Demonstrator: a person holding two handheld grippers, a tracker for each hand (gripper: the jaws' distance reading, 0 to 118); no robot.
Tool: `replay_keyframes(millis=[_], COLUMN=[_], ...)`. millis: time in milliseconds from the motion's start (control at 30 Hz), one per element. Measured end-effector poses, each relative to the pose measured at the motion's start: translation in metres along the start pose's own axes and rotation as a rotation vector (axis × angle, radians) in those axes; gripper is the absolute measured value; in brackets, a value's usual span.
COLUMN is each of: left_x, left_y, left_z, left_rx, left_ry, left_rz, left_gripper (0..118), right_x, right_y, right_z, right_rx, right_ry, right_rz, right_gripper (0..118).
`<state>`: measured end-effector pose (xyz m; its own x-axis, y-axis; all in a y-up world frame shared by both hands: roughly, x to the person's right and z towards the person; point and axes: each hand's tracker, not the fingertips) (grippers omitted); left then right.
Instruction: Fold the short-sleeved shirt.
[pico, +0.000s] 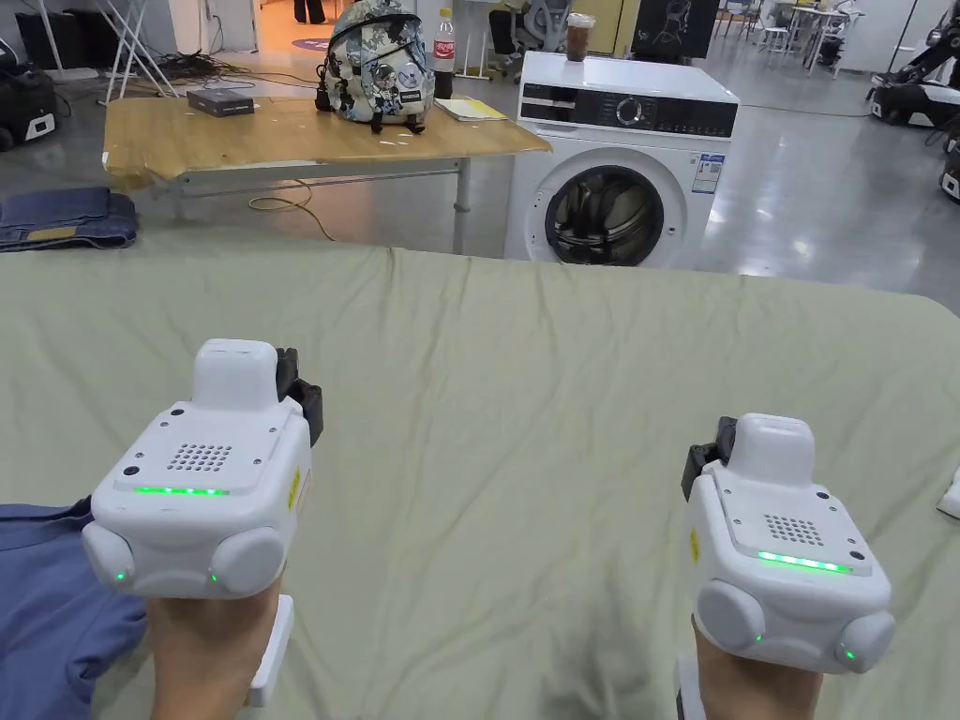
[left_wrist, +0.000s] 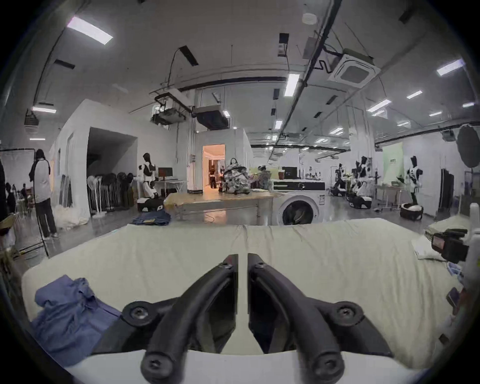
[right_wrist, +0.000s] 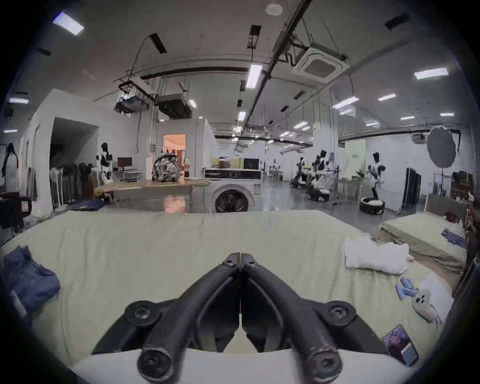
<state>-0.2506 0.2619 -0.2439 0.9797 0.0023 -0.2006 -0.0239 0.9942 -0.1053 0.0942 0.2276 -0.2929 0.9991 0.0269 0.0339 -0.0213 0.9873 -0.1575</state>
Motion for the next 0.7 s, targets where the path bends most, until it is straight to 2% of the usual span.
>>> replay_keyframes(millis=[67, 433, 700], left_x=[0.002, -0.011, -0.064], left_y=[-0.001, -0.003, -0.003], left_z=[0.001, -0.001, 0.015], left_rx=[0.006, -0.054, -0.116], left_ry=[0.016, 0.014, 0.065], left_rz=[-0.015, 0.045, -0.009], left_gripper=[0, 0, 0], right_x=[0.003, -0.002, -0.025], right_y=[0.001, 0.008, 0.013], right_z=[0.001, 0.005, 0.006], right_rx=[-0.001, 0.017, 0.012], right_ry=[0.024, 0.028, 0.072], right_rz=[-0.017, -0.004, 0.028], right_gripper=[0, 0, 0])
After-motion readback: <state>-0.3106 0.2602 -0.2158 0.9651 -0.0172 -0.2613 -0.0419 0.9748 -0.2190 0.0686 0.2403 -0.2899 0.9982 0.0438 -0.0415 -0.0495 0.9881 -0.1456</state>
